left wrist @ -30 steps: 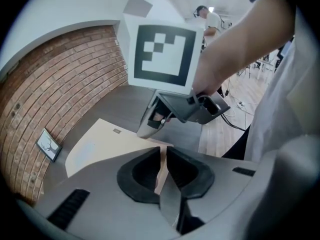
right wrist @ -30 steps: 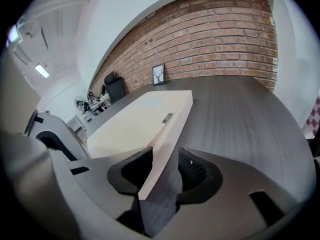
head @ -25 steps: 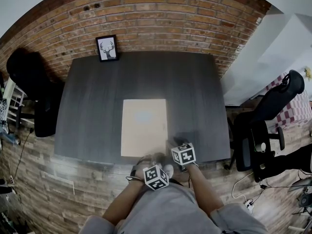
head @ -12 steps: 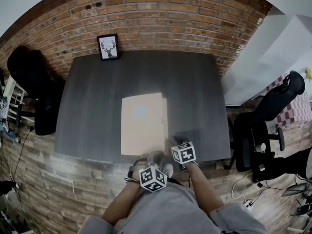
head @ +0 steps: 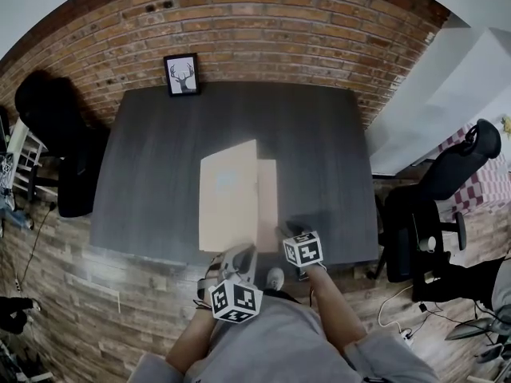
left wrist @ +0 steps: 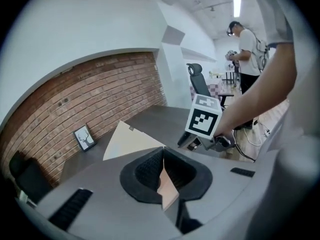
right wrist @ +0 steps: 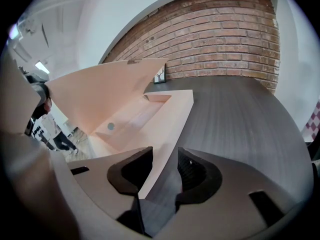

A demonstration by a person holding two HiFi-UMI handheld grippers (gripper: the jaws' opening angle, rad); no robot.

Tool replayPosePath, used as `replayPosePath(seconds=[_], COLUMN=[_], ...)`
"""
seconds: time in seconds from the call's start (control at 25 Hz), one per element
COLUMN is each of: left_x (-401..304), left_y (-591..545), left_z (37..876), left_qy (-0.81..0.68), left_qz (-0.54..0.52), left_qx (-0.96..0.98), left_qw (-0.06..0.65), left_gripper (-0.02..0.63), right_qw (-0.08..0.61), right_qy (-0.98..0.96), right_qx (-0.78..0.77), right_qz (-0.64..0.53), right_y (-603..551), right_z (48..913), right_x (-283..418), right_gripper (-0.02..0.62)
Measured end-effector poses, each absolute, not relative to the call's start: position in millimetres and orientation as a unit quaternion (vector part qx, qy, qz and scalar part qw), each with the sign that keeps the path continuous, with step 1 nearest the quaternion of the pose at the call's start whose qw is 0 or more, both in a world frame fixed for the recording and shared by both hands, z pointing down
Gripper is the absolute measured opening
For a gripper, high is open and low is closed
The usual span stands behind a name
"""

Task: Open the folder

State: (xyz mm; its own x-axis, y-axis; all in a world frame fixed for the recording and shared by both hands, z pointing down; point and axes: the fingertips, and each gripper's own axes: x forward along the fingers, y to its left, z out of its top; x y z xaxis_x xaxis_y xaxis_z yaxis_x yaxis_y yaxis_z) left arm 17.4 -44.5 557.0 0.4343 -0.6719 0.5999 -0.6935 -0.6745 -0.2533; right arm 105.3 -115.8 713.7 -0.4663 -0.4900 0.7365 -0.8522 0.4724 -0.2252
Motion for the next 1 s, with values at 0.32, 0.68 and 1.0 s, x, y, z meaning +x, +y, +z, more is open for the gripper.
replayPosePath(seconds=[0.32,0.68,1.0], left_x=[-21,-91,-165], left_y=[-47,-42,-40], left_z=[527,504,501], left_qy=[-0.471,-0.576,-0.649], left_qz=[0.292,0.233,0.233], left_qx=[0.832,0.781,0.722], left_qw=[0.039,0.063,0.056], left_gripper=[0.005,0.002,0.002], right_qw=[0.310,0.314,0.320], right_qy=[-0.802,-0.800,-0.798], right_qx=[0.417,0.418,0.418], right_qz=[0.294,0.294,0.296], right_y=[-116,-116,-116], right_z=[714,714,714], right_x=[106,104,105], right_gripper=[0.133,0.133,0.133])
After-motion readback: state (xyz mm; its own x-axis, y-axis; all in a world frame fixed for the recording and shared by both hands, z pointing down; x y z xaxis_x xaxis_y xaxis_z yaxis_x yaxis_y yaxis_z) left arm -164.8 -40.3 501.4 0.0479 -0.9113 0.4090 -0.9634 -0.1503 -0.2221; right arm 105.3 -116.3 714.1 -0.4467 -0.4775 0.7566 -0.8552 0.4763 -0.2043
